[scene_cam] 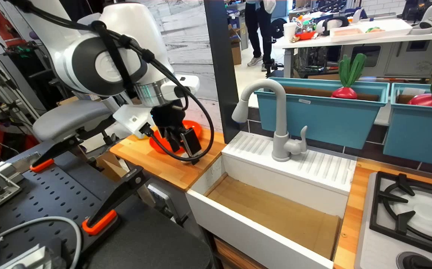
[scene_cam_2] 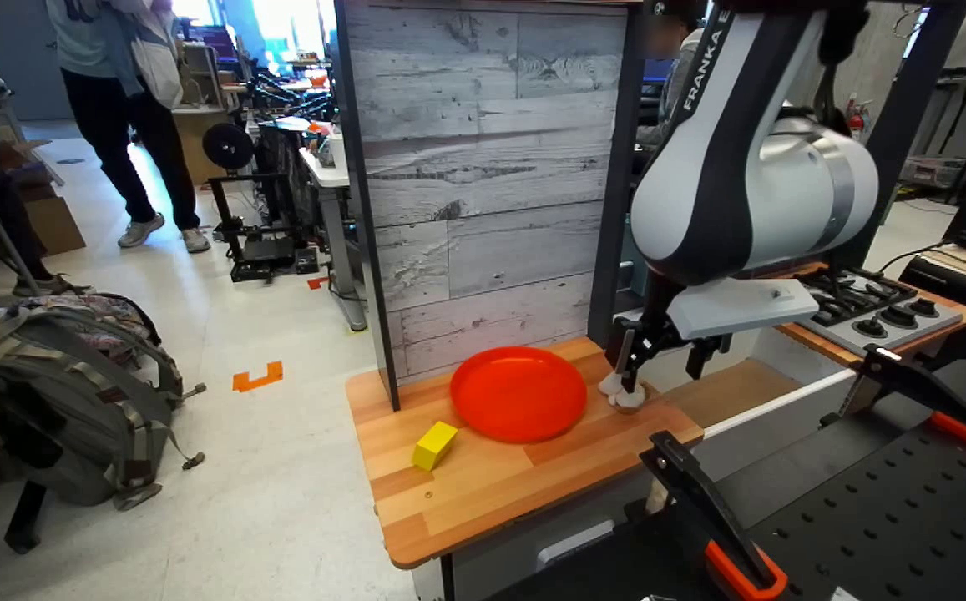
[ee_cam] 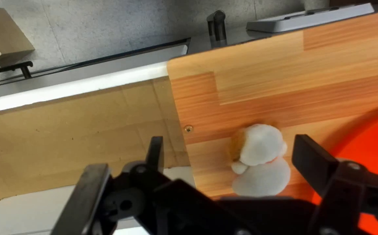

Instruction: Put the doll on the orange plate

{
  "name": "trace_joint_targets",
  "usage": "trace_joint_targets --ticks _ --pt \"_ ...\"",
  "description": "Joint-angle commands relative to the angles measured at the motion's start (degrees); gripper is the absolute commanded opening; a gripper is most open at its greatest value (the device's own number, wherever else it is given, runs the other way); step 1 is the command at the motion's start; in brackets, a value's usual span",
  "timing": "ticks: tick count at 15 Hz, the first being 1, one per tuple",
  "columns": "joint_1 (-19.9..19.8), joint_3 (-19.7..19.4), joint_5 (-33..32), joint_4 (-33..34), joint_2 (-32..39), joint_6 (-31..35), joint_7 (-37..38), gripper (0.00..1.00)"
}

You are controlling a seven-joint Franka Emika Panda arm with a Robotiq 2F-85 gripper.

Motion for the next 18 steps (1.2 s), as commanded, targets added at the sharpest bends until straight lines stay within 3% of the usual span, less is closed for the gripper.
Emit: trace_joint_targets --ticks 1,5,6,8,16,18 --pt "1.2 -1.1 -0.3 4.8 4.2 0.7 1.4 1.0" --pt "0.4 -0.2 0.2 8.0 6.7 0.6 1.7 1.0" --pt "0.3 -0.1 0.1 8.5 7.1 0.4 1.5 0.75" --pt "0.2 -0.2 0.1 9.3 7.8 0.4 1.6 0.68" --pt "-0.7 0.2 0.2 10.1 8.1 0.6 1.3 0.06" --pt "-1.3 0.9 0.3 9.2 6.8 1.1 0.9 0.03"
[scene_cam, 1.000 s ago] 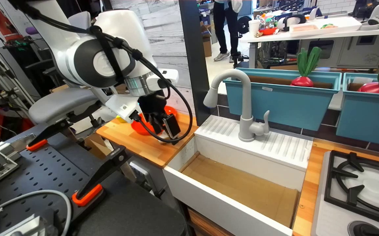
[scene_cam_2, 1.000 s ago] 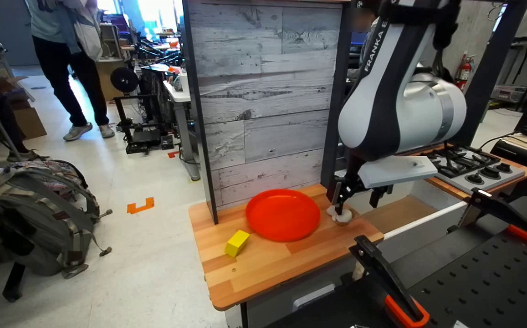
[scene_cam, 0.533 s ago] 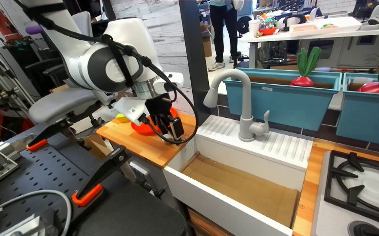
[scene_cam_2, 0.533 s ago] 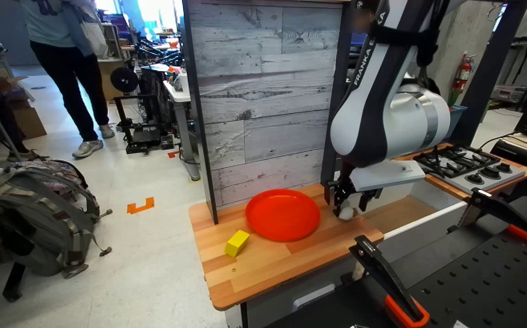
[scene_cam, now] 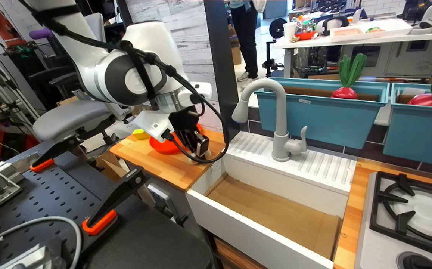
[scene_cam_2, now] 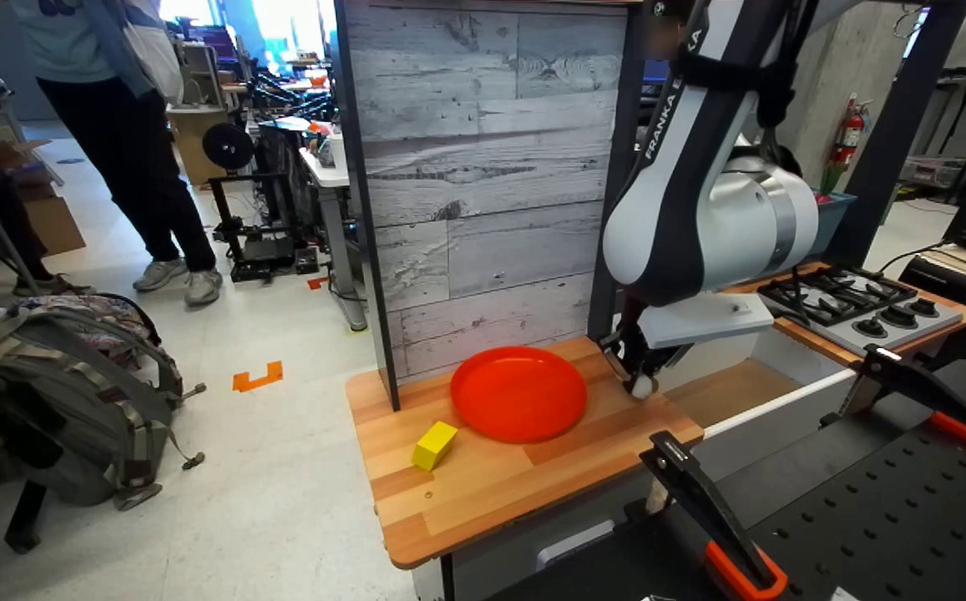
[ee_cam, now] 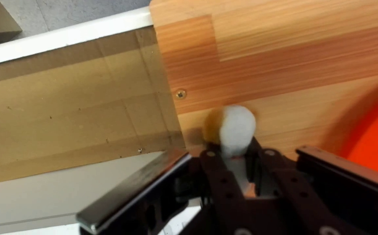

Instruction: Put the doll on the orange plate

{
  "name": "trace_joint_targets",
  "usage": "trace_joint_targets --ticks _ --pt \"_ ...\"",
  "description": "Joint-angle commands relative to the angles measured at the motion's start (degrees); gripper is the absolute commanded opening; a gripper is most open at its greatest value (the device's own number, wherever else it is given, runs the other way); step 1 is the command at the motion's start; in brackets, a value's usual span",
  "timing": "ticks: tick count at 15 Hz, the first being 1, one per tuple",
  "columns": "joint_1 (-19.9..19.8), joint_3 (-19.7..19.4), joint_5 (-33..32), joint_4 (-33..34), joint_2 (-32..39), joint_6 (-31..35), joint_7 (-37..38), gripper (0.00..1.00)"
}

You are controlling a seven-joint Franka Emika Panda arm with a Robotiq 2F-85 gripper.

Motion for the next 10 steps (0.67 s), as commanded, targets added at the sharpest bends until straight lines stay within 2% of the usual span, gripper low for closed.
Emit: trace_joint_targets --ticks 1,2,5,8,10 --pt "-1.5 1.5 0.3 -1.3 -1.9 1.3 -0.4 0.05" --pt "-1.7 1.8 0.3 -2.2 -2.9 1.6 -0.5 0.02" --pt "-1.6 2.6 0.4 -6.2 -7.8 2.1 -0.5 0.04" --pt "-0.3 3.3 0.3 -10.4 -13.0 4.0 -0.2 0.04" --pt "1.5 3.2 0.2 -10.7 -14.2 4.3 0.5 0.04"
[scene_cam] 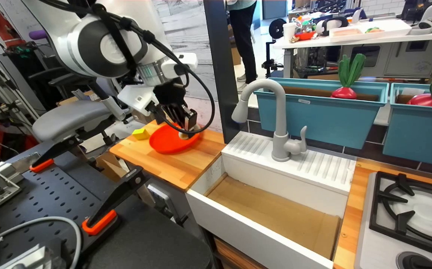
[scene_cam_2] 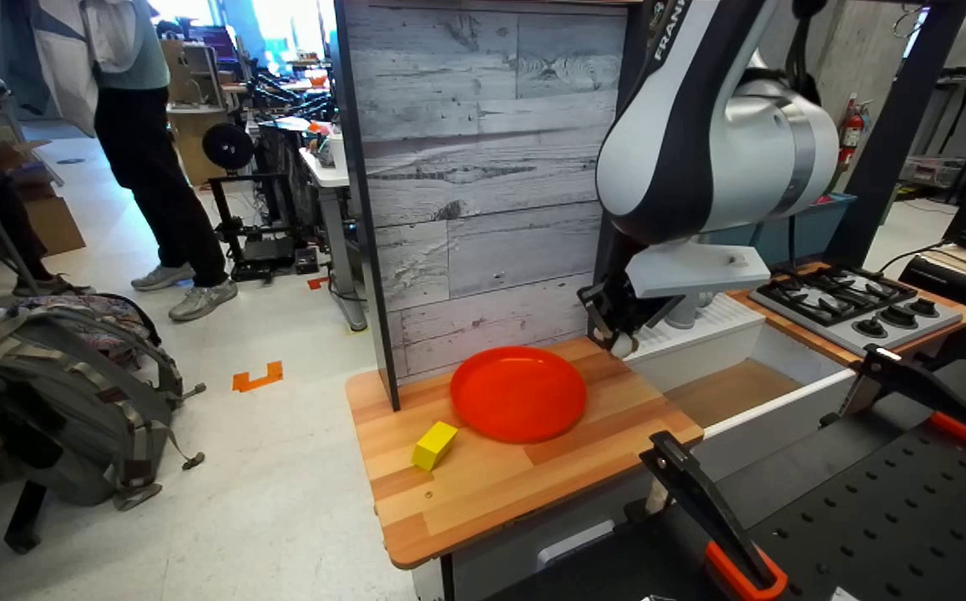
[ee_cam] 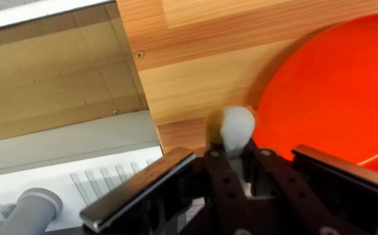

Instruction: Put the doll on the orange plate

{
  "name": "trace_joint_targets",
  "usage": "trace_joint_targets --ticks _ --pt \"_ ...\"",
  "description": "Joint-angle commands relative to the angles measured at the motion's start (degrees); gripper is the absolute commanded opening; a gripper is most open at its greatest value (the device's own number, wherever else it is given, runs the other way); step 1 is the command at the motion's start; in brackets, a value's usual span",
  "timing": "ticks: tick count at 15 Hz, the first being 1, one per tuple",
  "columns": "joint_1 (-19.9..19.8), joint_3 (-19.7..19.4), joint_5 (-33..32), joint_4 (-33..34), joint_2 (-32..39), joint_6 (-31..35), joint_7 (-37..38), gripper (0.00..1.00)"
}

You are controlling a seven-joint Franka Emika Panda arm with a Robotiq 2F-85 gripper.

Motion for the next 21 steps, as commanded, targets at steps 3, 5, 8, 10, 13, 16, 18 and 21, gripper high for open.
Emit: trace_joint_targets --ticks 3,5,8,10,13,16,18,21 --pt "3.4 1.2 0.2 -1.5 -3.2 1.1 1.1 0.04" --pt "4.8 1.5 0.2 0.2 -1.8 0.5 1.5 0.04" --pt "6.8 1.9 -0.1 2.7 0.9 -0.6 1.8 0.04" --pt "7.5 2.1 -0.1 4.9 3.6 0.2 1.7 0.04" --pt "8.0 2.1 0.1 8.9 7.7 -0.9 1.9 0.04" --pt "8.5 1.5 0.2 12.1 10.9 -1.8 2.3 0.41" --pt "8.5 1.4 0.0 13.3 12.2 -1.9 2.2 0.49" --pt "9.5 0.6 0.2 13.3 12.1 -2.4 2.8 0.7"
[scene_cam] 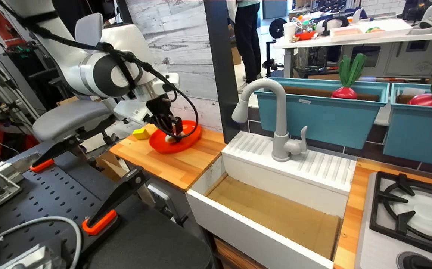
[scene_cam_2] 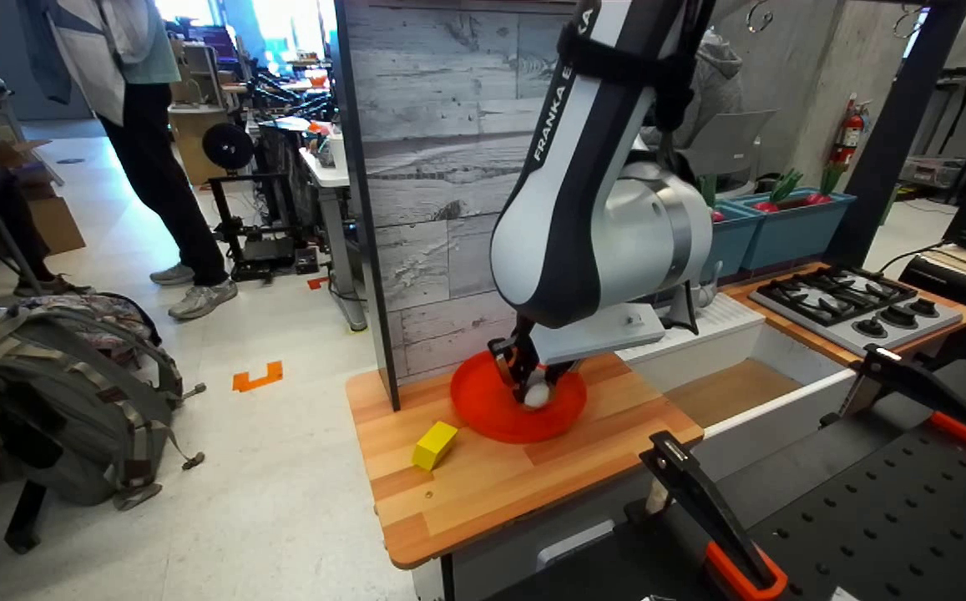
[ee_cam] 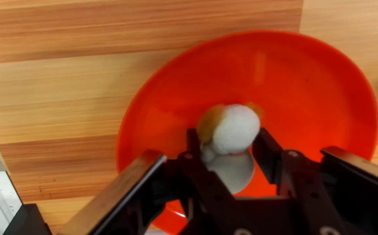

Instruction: Put the doll on the orange plate

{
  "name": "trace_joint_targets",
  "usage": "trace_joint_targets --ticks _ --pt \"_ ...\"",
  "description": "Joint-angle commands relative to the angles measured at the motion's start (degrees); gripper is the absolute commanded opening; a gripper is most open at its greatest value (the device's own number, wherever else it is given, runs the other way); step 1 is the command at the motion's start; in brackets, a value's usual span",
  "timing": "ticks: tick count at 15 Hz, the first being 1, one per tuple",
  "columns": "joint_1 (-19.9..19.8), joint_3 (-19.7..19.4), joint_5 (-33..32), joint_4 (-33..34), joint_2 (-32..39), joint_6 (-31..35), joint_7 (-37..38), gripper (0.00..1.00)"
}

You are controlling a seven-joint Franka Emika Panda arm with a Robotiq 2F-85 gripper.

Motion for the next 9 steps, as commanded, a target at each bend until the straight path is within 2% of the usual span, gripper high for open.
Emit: trace_joint_targets --ticks 1,4,6,7,9 --pt "1.9 -1.5 0.2 1.0 -0.5 -2.8 1.5 0.78" --pt "3.2 -1.4 -0.1 -3.4 -5.0 0.0 1.5 0.99" --pt "5.0 -2.4 -0.7 -6.2 -8.2 0.5 1.4 1.0" --pt "2.3 -0.5 -0.3 -1.5 -3.5 0.0 0.4 0.96" --pt "3.7 -1.1 -0.5 -3.6 -6.0 0.0 0.6 1.0"
